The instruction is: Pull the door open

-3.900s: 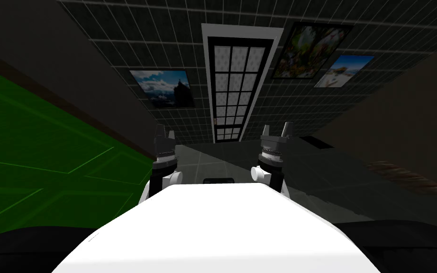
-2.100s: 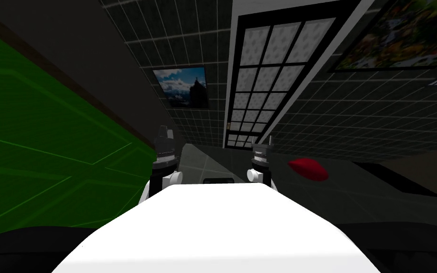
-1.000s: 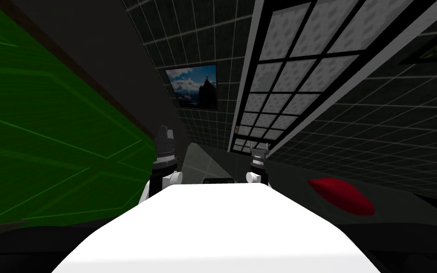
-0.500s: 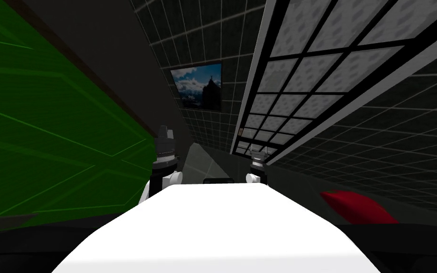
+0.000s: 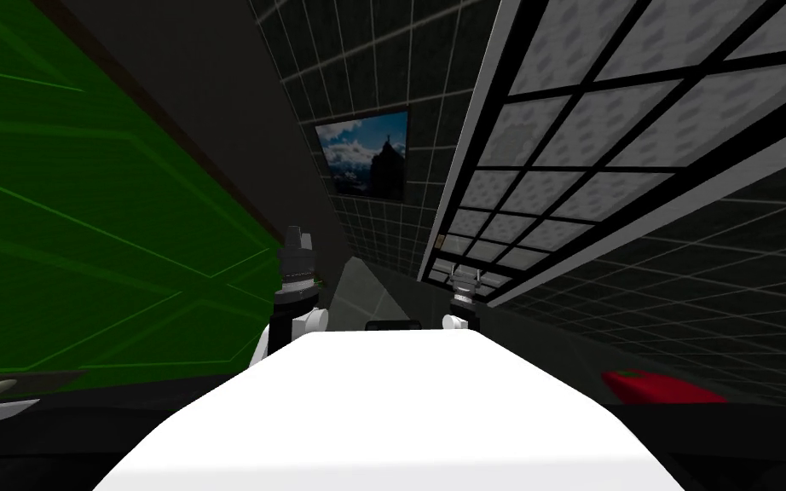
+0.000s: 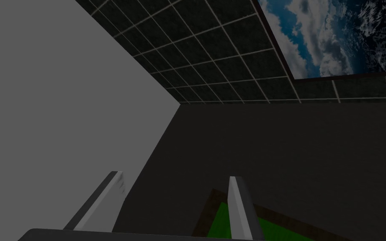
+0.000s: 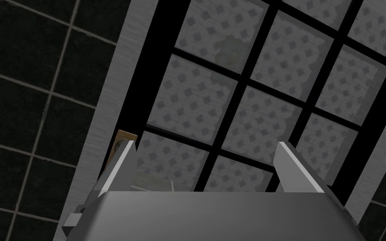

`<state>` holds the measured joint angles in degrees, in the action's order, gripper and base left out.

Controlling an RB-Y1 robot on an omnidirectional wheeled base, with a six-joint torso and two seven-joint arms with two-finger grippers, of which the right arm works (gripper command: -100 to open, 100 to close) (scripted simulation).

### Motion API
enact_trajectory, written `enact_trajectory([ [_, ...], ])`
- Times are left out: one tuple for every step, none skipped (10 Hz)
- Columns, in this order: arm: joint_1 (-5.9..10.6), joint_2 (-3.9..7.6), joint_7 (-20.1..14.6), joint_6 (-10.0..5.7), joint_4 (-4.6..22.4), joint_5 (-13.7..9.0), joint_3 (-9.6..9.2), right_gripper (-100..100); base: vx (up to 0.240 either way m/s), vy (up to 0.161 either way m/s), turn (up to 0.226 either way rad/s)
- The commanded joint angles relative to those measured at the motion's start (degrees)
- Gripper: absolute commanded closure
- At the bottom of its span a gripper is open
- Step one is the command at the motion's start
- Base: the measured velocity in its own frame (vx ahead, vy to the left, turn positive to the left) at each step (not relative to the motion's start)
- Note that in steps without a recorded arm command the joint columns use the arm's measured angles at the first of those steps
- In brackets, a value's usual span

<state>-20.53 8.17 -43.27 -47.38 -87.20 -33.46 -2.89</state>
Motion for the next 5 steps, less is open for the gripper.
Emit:
enact_trajectory([
  [0.56,0.31,-1.7,-0.86,2.6,-1.4,-0.21,-100,0.099,-0.025,0.105],
  [0.71,0.45,-2.5,-1.17,3.8,-2.2,-0.33,-100,0.097,-0.025,0.15],
  [0.87,0.58,-3.4,-1.49,5.0,-3.1,-0.44,-100,0.094,-0.02,0.128],
  [1.01,0.7,-4.2,-1.79,6.1,-3.9,-0.56,-100,0.086,-0.023,0.089],
  [1.3,0.93,-5.8,-2.38,8.3,-5.5,-0.78,-100,0.128,-0.06,0.2],
])
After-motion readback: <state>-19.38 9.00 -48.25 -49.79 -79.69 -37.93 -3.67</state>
